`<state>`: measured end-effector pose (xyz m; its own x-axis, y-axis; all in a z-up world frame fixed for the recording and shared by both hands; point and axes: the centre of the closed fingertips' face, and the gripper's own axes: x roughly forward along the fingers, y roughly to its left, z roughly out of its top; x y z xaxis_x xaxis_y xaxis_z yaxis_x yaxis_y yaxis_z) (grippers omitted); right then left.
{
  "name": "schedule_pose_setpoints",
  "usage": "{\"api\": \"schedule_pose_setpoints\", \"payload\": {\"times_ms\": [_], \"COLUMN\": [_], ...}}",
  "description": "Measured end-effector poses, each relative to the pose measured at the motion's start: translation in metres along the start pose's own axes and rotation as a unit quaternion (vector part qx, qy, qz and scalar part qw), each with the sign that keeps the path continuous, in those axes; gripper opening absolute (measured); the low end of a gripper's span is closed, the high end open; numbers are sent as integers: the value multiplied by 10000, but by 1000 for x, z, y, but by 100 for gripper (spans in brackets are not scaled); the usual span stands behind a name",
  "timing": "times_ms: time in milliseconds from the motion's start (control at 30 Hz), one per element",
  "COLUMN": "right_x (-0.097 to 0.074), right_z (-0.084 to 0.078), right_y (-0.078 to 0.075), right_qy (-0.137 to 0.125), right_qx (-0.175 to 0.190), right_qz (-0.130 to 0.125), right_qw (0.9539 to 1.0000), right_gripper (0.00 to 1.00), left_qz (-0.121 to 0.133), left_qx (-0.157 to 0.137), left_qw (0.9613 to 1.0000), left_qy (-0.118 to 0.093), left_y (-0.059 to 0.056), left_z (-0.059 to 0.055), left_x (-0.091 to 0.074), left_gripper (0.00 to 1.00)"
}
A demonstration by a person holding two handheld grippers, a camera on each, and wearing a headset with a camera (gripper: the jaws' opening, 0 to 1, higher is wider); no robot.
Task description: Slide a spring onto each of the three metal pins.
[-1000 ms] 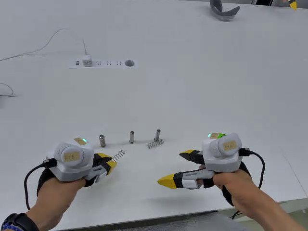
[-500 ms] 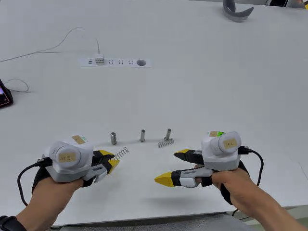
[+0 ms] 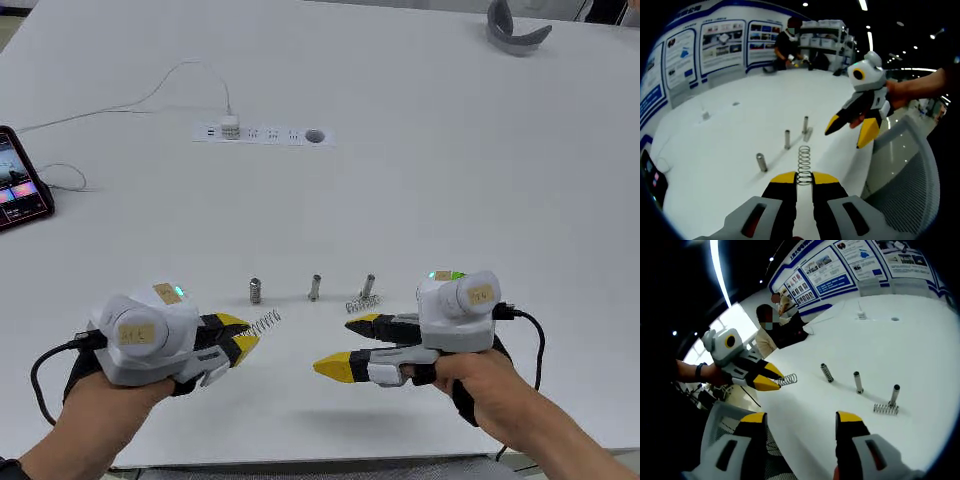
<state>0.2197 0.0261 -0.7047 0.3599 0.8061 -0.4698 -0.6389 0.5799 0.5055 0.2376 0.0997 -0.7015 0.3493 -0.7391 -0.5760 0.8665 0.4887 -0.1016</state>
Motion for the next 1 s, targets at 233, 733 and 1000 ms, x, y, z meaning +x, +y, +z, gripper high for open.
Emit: {"api": "schedule_pose_setpoints", "payload": {"times_ms": [233,733,1000], "right_x": [11,26,23], "right_z": [18,34,35], "right_y": [12,33,35], "right_qy": [-173,-233,-217], "right_qx": [163,364,439], "right_qz": [324,866,943], "right_qw": [9992,9953,9943], "right_gripper": [48,27,21], "left_qz": [-118,-422,-533], "left_qx": [117,369,470], "left_qw": [9998,9982,9973], "left_qy": [-94,-196,-203], "left_y": [-9,-29,-33], "left_z": [10,21,24], "left_x": [-1,0,0], "left_gripper": [10,10,10]}}
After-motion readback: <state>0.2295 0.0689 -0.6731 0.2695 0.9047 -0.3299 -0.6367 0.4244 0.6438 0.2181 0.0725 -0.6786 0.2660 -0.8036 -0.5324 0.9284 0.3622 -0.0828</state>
